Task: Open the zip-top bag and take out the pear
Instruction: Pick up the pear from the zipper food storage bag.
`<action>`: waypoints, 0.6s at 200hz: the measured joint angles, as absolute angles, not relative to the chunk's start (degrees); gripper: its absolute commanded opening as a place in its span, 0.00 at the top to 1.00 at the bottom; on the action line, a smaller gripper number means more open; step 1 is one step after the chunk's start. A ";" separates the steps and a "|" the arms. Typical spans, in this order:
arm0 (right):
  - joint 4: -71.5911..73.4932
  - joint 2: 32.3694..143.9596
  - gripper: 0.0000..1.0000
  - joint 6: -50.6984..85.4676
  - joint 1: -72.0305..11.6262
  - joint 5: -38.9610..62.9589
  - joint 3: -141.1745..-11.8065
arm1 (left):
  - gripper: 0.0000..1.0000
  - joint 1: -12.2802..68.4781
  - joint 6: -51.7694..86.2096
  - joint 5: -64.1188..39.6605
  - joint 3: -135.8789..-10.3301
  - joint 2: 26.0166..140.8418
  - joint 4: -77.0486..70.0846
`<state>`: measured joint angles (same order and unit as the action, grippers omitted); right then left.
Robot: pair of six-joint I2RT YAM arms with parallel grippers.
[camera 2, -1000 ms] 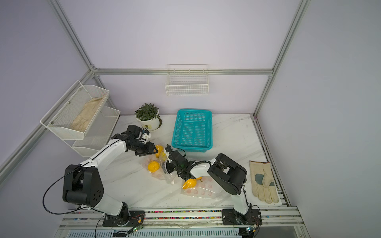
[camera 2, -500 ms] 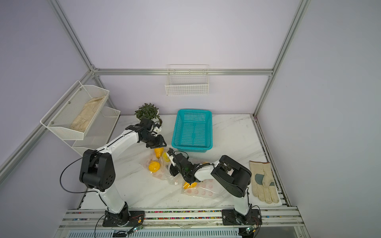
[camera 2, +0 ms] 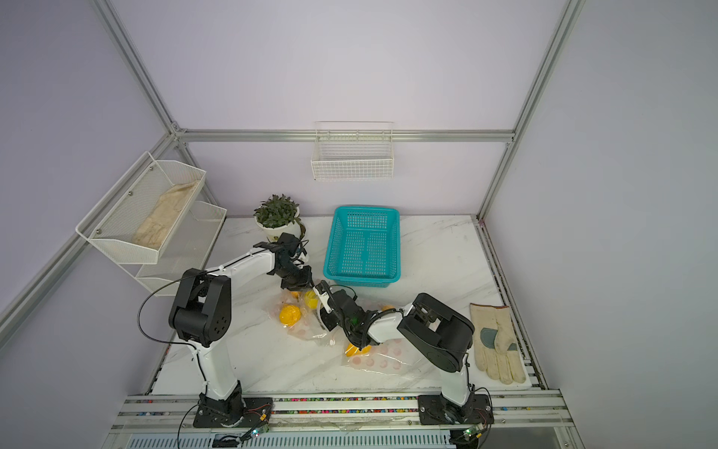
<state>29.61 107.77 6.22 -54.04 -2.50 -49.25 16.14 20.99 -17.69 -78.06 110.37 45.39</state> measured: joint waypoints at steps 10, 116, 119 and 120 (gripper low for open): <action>30.57 107.77 0.48 6.07 -54.04 -0.05 -49.21 | 0.72 16.14 20.75 -17.65 -76.99 110.37 45.19; 26.98 103.72 0.46 -0.56 -54.43 18.44 -47.62 | 0.78 15.38 19.92 -19.22 -71.59 109.49 42.39; 27.09 103.24 0.46 -0.82 -54.52 18.22 -47.33 | 0.78 15.38 19.92 -19.31 -71.55 109.47 42.37; 27.14 103.13 0.46 -1.10 -54.57 18.04 -47.24 | 0.78 15.38 19.92 -19.33 -71.55 109.47 42.37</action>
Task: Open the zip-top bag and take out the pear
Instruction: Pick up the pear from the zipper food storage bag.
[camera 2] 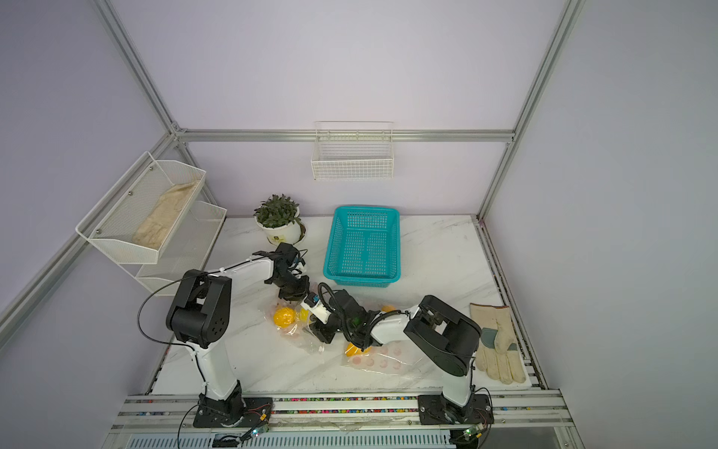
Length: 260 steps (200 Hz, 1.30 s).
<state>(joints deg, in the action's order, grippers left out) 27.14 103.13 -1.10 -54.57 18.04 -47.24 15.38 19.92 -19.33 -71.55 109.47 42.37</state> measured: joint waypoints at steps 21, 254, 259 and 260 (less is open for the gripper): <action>28.56 101.51 0.43 -5.58 -55.48 14.11 -46.37 | 0.81 15.22 19.88 -19.97 -71.40 109.43 42.28; 9.17 113.65 0.27 -55.94 -56.16 5.52 -64.58 | 0.89 15.00 14.33 -25.39 -69.52 109.14 42.96; 9.17 114.04 0.25 -56.12 -56.16 5.21 -64.90 | 0.89 15.00 14.20 -25.45 -69.52 109.14 42.89; 9.15 114.08 0.25 -56.12 -56.16 5.10 -64.95 | 0.89 15.00 14.17 -25.47 -69.49 109.14 42.89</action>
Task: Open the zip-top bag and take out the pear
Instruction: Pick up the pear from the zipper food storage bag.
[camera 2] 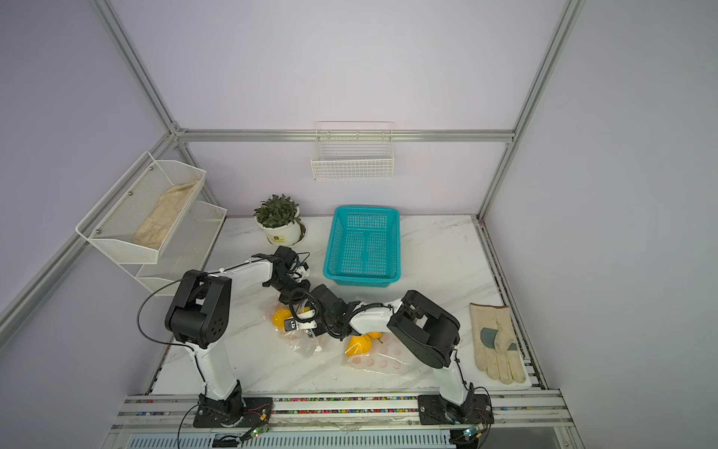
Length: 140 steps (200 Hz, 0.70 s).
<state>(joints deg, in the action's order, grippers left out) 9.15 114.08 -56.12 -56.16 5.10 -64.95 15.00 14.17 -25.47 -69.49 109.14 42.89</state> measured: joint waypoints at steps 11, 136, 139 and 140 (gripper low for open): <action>8.91 114.87 0.24 -56.38 -56.29 4.49 -65.65 | 0.89 14.90 13.91 -25.61 -69.43 109.14 42.78; -3.84 116.07 0.24 -51.79 -54.85 4.78 -72.44 | 0.90 12.75 10.98 -25.82 -69.10 109.12 43.03; -4.27 116.11 0.26 -51.37 -54.72 4.80 -72.62 | 0.90 12.75 10.90 -25.89 -69.10 109.12 43.11; -4.40 116.14 0.26 -51.44 -54.65 4.84 -72.69 | 0.90 12.75 10.90 -25.89 -69.10 109.12 43.16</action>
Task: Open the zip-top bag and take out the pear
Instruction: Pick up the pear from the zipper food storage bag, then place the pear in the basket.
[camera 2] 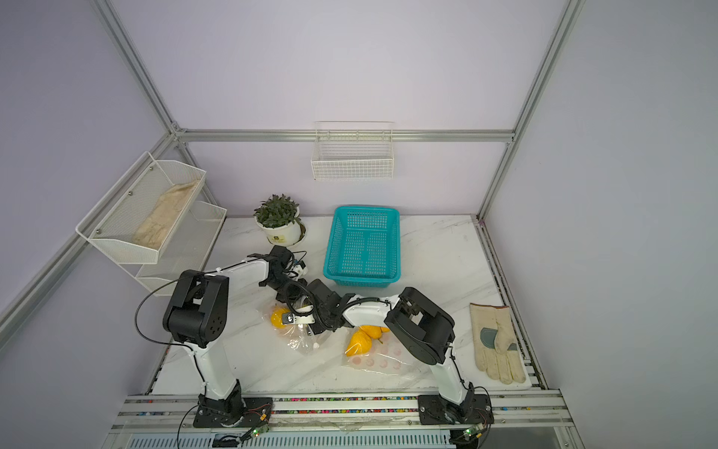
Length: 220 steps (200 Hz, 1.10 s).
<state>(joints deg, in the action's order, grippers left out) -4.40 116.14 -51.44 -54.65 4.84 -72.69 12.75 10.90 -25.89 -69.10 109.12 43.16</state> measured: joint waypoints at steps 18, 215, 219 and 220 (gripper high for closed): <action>-5.80 116.57 0.35 -50.50 -54.02 4.99 -73.60 | 0.90 12.75 10.85 -26.17 -69.10 109.12 43.81; -7.20 85.25 0.51 -34.06 -51.90 6.11 -58.11 | 0.78 3.62 9.30 -21.04 -69.10 107.18 49.39; -7.18 85.08 0.52 -33.10 -51.44 5.67 -58.43 | 0.75 3.62 9.45 -21.12 -69.10 107.00 49.41; -7.16 85.03 0.52 -32.88 -51.31 5.58 -58.52 | 0.75 3.62 9.56 -21.12 -69.10 106.91 49.41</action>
<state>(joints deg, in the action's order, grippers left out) -7.16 85.03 -32.88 -51.31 5.58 -58.52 3.62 9.56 -21.12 -69.10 106.91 49.41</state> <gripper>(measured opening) 0.634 0.189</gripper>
